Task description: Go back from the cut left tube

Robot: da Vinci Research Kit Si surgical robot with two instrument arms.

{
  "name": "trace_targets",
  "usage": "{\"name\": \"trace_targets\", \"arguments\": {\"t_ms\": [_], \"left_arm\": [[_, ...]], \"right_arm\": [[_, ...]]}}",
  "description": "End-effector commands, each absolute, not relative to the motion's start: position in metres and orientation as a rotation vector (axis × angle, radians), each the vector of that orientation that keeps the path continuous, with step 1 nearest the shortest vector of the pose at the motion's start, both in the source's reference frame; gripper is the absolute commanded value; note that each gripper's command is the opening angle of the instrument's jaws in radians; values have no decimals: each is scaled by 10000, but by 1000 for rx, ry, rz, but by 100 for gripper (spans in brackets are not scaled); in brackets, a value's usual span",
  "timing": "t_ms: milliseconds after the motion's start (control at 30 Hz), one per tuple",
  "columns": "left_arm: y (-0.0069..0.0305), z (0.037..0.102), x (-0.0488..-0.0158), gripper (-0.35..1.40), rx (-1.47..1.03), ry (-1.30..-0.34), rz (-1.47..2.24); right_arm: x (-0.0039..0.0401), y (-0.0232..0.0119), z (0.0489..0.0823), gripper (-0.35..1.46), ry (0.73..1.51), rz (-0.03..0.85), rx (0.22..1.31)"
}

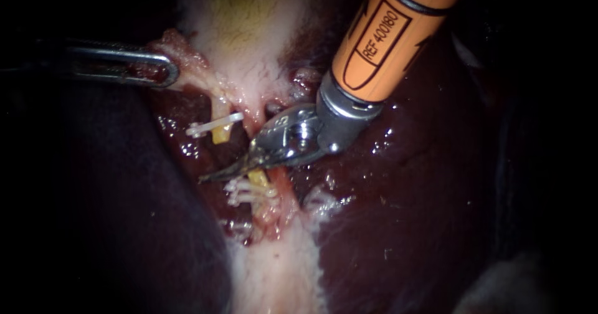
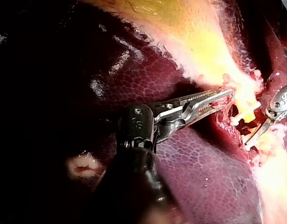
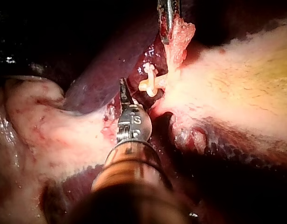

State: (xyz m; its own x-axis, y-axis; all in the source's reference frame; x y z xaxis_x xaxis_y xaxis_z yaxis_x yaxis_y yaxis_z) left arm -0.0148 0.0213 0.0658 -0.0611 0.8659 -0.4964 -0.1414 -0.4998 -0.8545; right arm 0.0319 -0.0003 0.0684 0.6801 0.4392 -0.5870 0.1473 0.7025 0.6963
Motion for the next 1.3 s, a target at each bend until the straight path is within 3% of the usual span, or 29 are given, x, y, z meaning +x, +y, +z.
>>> {"name": "trace_targets", "arguments": {"t_ms": [33, 133, 167, 200, 233, 333, 400, 633, 733, 833, 1033, 1300], "left_arm": [[212, 658, -149, -35, -1445, -815, 1668], [212, 658, -149, -35, -1445, -814, 1668], [212, 658, -149, -35, -1445, -814, 1668], [212, 658, -149, -35, -1445, -814, 1668], [212, 658, -149, -35, -1445, -814, 1668], [212, 658, -149, -35, -1445, -814, 1668], [213, 659, -148, -35, -1445, -814, 1668], [213, 659, -149, -35, -1445, -814, 1668], [213, 660, -148, -35, -1445, -815, 1668], [214, 661, -147, -35, -1445, -815, 1668], [216, 665, -146, -35, -1446, -817, 1669], [216, 666, -146, -35, -1446, -816, 1669]], "right_arm": [[318, -3, 685, -35, 831, 189, 798], [319, -6, 685, -35, 858, 197, 794], [319, -6, 685, -18, 868, 207, 782], [319, -7, 684, 34, 882, 219, 768], [319, -7, 684, 59, 888, 224, 764], [320, -8, 683, 103, 905, 228, 767], [322, -8, 683, 115, 911, 230, 768], [322, -8, 679, 130, 917, 248, 743], [315, -13, 670, 143, 921, 285, 634], [302, -19, 655, 143, 907, 287, 541], [259, -18, 617, 145, 849, 252, 425], [168, 1, 582, 145, 773, 253, 340]]}}
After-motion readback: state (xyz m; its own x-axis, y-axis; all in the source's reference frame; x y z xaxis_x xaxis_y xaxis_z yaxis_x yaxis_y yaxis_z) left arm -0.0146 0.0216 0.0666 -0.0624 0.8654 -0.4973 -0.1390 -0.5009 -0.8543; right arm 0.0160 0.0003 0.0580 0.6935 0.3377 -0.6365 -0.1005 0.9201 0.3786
